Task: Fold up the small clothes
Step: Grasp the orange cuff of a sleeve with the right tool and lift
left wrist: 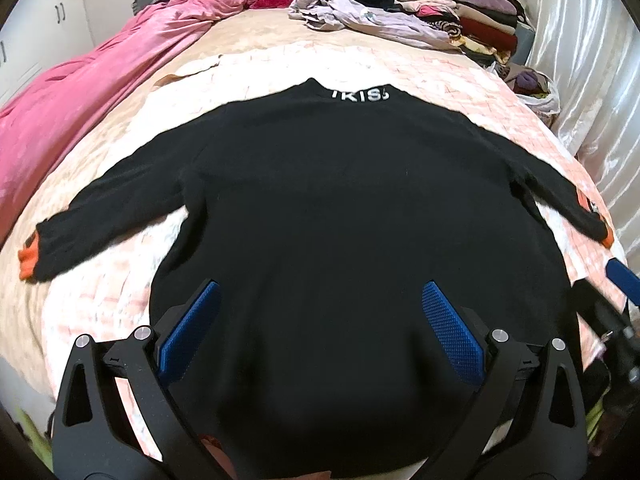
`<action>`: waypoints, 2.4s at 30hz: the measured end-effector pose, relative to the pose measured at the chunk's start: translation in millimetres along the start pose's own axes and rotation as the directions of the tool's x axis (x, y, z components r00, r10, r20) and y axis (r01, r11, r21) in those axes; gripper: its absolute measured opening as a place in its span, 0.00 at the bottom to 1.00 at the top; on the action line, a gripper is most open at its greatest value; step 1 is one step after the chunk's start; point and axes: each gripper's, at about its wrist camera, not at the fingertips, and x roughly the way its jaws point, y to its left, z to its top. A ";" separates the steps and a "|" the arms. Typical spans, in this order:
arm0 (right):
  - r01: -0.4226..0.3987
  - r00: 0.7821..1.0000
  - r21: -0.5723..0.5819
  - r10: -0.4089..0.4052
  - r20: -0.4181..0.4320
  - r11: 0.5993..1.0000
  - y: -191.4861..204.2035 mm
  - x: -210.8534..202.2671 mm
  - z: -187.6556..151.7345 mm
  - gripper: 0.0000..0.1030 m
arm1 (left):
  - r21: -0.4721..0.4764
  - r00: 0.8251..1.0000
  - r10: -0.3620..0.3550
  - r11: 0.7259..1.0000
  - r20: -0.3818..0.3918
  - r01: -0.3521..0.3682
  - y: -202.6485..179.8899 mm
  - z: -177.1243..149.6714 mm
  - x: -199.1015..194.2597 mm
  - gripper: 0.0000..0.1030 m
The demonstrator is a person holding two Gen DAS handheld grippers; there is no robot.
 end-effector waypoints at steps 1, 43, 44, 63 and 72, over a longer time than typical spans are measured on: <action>0.005 1.000 0.006 -0.005 0.009 1.000 -2.8 0.1 4.6 0.96 | -0.002 1.000 -0.002 1.000 0.001 0.002 -0.1 4.9 1.5 0.92; 0.226 0.961 0.421 -0.271 0.050 0.878 -196.4 44.3 86.8 0.96 | 0.082 0.991 -0.130 0.988 -0.024 0.132 -52.2 123.9 75.2 0.92; 0.234 0.959 0.433 -0.279 0.043 0.870 -202.6 44.8 84.1 0.96 | 0.088 0.992 -0.125 0.988 -0.029 0.127 -54.3 122.4 78.2 0.92; 0.362 0.917 0.697 -0.369 -0.148 0.619 -348.4 45.7 -6.9 0.96 | 0.201 0.992 -0.095 0.974 -0.078 0.109 -81.5 94.2 127.4 0.92; 0.346 0.925 0.694 -0.353 -0.141 0.631 -361.3 55.5 -12.2 0.65 | 0.243 0.990 -0.126 0.960 -0.062 0.138 -97.1 90.0 138.3 0.92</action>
